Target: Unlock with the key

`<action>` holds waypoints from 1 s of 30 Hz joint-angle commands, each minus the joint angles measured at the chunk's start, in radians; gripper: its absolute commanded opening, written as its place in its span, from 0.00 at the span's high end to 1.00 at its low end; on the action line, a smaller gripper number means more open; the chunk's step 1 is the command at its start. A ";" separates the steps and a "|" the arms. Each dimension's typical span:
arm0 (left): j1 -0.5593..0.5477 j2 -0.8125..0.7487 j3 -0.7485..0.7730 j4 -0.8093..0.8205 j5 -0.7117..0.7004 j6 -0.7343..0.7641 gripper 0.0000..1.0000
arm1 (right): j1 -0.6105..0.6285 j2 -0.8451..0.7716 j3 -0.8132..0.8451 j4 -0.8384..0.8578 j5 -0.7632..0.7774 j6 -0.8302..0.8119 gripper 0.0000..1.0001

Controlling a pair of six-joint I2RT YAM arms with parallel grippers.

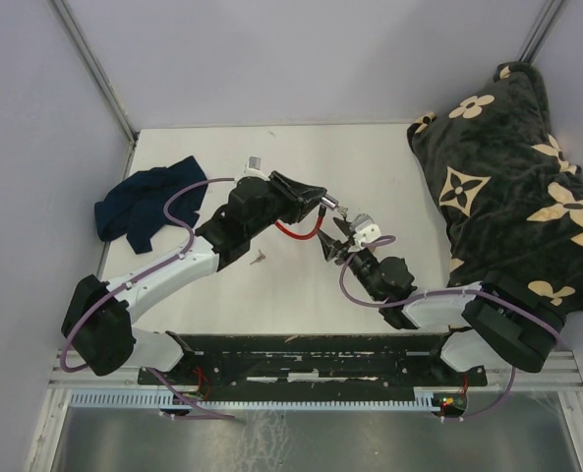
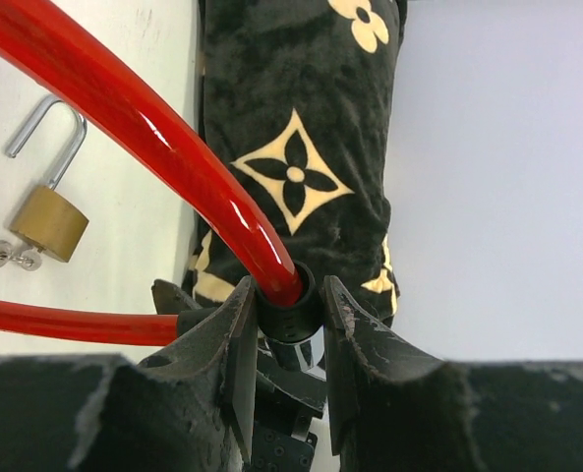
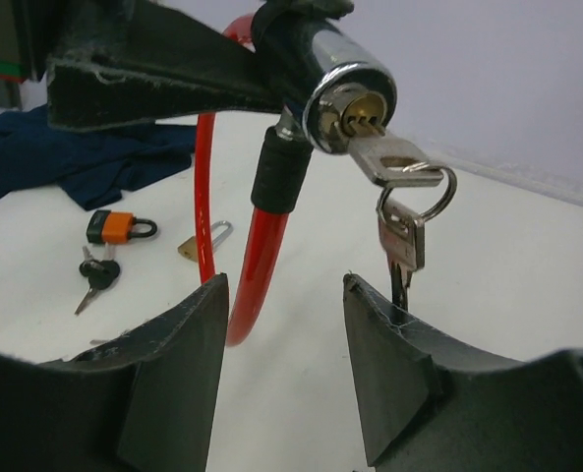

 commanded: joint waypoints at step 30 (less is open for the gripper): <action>-0.014 0.142 0.162 0.002 -0.046 0.100 0.97 | 0.069 -0.053 -0.104 -0.102 0.017 0.217 0.58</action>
